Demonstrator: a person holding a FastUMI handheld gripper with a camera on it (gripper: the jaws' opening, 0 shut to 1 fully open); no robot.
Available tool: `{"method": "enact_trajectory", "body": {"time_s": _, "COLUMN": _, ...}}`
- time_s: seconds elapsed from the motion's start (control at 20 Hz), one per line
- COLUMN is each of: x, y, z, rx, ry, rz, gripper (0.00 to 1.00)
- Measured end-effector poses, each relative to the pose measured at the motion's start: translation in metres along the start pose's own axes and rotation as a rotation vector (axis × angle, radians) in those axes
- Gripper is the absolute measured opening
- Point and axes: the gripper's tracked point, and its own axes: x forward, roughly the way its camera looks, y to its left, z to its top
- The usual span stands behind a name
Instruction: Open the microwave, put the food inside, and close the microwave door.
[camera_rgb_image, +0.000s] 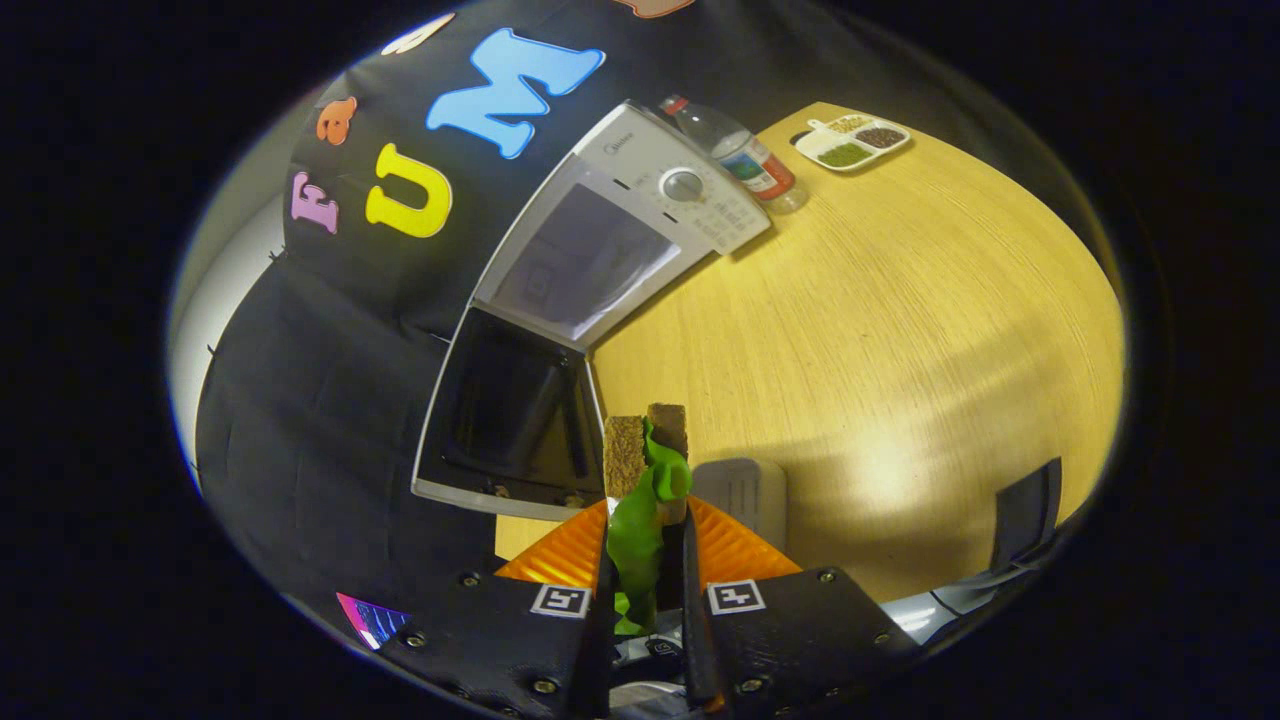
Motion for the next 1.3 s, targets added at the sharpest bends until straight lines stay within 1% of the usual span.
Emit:
{"method": "enact_trajectory", "body": {"time_s": 0.25, "x": 0.035, "y": 0.038, "z": 0.040, "rx": -0.007, "ry": -0.101, "rz": 0.063, "gripper": 0.28}}
{"method": "enact_trajectory", "body": {"time_s": 0.6, "x": 0.099, "y": 0.070, "z": 0.085, "rx": -0.042, "ry": -0.209, "rz": 0.090, "gripper": 0.28}}
{"method": "enact_trajectory", "body": {"time_s": 0.8, "x": 0.130, "y": 0.080, "z": 0.109, "rx": 0.005, "ry": -0.282, "rz": 0.115, "gripper": 0.28}}
{"method": "enact_trajectory", "body": {"time_s": 1.05, "x": 0.176, "y": 0.080, "z": 0.138, "rx": 0.057, "ry": -0.326, "rz": 0.111, "gripper": 0.28}}
{"method": "enact_trajectory", "body": {"time_s": 1.2, "x": 0.196, "y": 0.087, "z": 0.155, "rx": 0.084, "ry": -0.398, "rz": 0.144, "gripper": 0.28}}
{"method": "enact_trajectory", "body": {"time_s": 1.3, "x": 0.215, "y": 0.085, "z": 0.162, "rx": 0.106, "ry": -0.420, "rz": 0.144, "gripper": 0.28}}
